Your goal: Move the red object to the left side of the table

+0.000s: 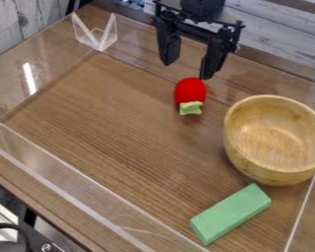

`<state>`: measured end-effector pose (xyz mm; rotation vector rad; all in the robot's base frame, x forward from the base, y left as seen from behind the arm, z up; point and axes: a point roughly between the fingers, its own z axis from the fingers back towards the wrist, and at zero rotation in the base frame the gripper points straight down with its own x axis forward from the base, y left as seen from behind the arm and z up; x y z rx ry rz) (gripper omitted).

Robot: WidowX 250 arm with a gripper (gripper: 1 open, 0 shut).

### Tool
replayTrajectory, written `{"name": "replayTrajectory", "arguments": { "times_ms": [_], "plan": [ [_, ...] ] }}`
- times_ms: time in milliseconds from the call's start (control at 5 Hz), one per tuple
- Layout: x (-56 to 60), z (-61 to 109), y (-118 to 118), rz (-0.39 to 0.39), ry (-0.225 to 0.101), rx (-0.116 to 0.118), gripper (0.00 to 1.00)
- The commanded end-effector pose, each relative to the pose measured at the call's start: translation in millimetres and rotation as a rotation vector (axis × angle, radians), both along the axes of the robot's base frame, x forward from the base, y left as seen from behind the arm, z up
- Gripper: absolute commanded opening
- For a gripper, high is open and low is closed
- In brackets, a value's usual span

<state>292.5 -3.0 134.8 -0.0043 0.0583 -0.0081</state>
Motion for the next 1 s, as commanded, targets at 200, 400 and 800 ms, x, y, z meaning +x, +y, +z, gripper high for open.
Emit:
{"name": "replayTrajectory", "arguments": {
  "times_ms": [200,400,800],
  "plan": [
    [9.8,-15.2,4,0.032,0.005,-0.009,1.0],
    [16.2,-28.6,6,-0.011,0.008,-0.019,1.0],
    [16.6,-69.2,-13,0.017,0.016,-0.032,1.0]
  ]
}}
